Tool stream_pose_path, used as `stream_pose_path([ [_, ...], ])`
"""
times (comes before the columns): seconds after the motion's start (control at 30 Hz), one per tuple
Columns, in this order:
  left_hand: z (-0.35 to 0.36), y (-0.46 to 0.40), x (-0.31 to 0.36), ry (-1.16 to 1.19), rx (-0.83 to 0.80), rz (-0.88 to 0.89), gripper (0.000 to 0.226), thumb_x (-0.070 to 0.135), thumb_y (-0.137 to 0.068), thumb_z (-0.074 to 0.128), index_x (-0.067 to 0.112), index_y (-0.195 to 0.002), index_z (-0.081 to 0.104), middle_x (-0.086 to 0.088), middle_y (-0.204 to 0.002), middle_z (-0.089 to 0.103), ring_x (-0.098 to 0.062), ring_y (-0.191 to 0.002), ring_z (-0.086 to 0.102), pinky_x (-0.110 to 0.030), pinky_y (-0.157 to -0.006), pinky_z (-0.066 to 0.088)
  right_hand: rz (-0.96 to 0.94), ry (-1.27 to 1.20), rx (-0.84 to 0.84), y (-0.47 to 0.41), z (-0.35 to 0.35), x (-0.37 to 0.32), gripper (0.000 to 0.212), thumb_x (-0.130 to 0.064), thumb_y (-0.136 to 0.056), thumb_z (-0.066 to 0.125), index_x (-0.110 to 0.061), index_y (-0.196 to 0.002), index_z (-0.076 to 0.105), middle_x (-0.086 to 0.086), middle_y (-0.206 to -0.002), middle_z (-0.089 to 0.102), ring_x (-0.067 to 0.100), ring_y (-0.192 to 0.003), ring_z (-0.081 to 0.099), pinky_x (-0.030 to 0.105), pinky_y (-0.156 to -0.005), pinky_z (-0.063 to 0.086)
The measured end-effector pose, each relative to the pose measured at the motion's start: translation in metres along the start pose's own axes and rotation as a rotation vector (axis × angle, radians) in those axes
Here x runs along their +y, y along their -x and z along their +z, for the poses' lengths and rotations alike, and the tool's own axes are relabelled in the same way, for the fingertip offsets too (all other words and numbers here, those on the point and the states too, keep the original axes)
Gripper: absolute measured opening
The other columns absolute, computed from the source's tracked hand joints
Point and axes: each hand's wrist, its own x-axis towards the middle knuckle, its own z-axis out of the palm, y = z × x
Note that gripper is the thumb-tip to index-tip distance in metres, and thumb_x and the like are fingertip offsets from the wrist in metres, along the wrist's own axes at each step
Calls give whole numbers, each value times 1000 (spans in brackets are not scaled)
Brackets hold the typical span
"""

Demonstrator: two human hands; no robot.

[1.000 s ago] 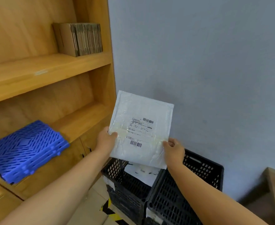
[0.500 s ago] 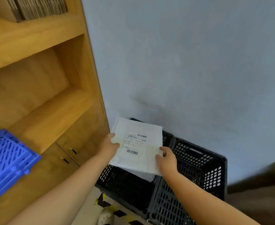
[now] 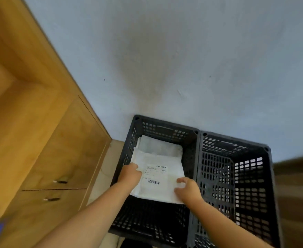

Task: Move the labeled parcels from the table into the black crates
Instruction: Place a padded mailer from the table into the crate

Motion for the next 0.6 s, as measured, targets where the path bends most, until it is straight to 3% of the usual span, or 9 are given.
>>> stream_pose_path([
  [0.1, 7, -35, -12, -70, -24, -5, 43, 12, -94, 50, 5, -136, 46, -15, -138, 44, -30, -120, 49, -29, -93, 43, -32, 84, -10, -28, 23, 6, 35, -6, -88, 57, -15, -122, 54, 6, -138, 42, 16, -100, 53, 13, -73, 43],
  [0.17, 14, -58, -18, -122, -35, 10, 43, 12, -94, 50, 5, -136, 46, -14, -140, 42, -29, -121, 49, -27, -93, 42, -64, 161, -10, -48, 36, 9, 36, -7, -87, 58, -18, -121, 56, 2, -141, 37, 19, -118, 47, 17, -90, 38],
  [0.23, 21, -79, -21, -186, -30, 29, 42, 13, -95, 49, 5, -136, 45, -13, -141, 38, -28, -123, 47, -26, -96, 39, -75, 189, 3, -70, 47, 12, 36, -6, -85, 59, -21, -119, 58, 1, -143, 36, 22, -124, 43, 20, -99, 34],
  [0.4, 45, -131, -28, -275, -19, 71, 43, 12, -97, 44, 5, -139, 40, -11, -144, 31, -25, -128, 41, -27, -105, 32, -116, 187, 54, -123, 69, 17, 36, -2, -84, 60, -17, -117, 61, -1, -143, 36, 21, -124, 43, 14, -95, 31],
  [0.5, 60, -156, -32, -311, 25, 107, 44, 8, -96, 40, 5, -140, 37, -10, -145, 29, -23, -130, 37, -29, -108, 32, -144, 169, 111, -151, 81, 24, 34, 0, -84, 60, -15, -115, 61, 0, -144, 34, 20, -127, 39, 17, -103, 31],
  [0.6, 74, -175, -39, -341, 86, 161, 49, 6, -96, 40, 7, -144, 33, -7, -148, 25, -21, -133, 33, -29, -110, 31, -173, 151, 194, -175, 95, 33, 33, 4, -84, 61, -13, -112, 63, 2, -146, 32, 20, -132, 32, 15, -107, 21],
])
